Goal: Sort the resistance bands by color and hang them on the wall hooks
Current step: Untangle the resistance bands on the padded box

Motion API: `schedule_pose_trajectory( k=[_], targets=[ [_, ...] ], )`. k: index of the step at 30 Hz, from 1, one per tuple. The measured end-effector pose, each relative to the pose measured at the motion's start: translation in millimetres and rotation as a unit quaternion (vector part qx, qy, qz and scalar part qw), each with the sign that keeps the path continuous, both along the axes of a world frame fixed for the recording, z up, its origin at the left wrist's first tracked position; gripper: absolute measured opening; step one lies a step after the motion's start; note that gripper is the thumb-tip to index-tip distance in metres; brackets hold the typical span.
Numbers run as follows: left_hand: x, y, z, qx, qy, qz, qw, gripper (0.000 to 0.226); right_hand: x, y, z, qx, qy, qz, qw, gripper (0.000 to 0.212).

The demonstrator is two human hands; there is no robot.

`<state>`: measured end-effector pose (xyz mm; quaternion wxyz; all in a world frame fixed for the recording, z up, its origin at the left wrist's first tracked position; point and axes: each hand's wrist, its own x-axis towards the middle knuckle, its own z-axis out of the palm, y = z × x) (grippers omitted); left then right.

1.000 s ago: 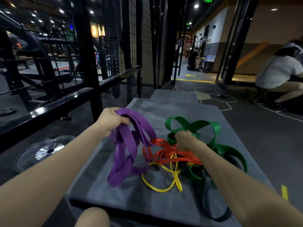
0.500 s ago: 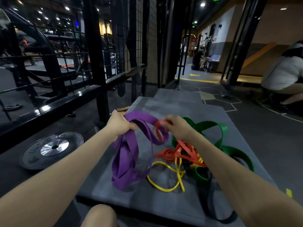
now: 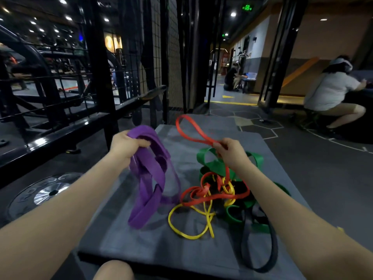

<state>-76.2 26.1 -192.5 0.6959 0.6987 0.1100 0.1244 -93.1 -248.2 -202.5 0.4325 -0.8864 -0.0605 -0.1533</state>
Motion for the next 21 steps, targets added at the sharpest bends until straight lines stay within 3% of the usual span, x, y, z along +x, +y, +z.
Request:
schedule_pose_trajectory(
  k=[2,5,8,11,13,15,18,21],
  targets=[
    [5,2,11,-0.034,-0.018,0.0,0.999,0.033,3,-5,-13,-0.121,0.077,0.011,0.99,0.028],
    [15,1,22,-0.059,-0.025,-0.011,0.998,0.032,6,0,-28,-0.287,0.168,0.038,0.942,0.035],
    [27,2,37,-0.044,-0.031,-0.013,0.998,0.027,7,19,-23,-0.306,0.145,0.049,0.94,0.04],
    [43,4,58,-0.04,-0.057,-0.013,0.997,0.027,21,40,-10,-0.256,0.118,0.094,0.955,0.018],
    [54,2,72,-0.039,-0.078,-0.02,0.996,0.027,34,55,-4,-0.181,0.112,0.11,0.971,0.047],
    [66,-1,81,-0.036,-0.092,-0.025,0.995,0.026,48,70,0,-0.11,0.107,0.139,0.978,0.059],
    [92,-7,84,-0.047,-0.099,-0.028,0.994,0.028,69,89,12,-0.013,0.112,0.194,0.974,0.062],
    [127,-18,79,-0.085,-0.114,-0.029,0.989,0.027,107,101,23,0.016,0.105,0.201,0.974,0.06]
  ],
)
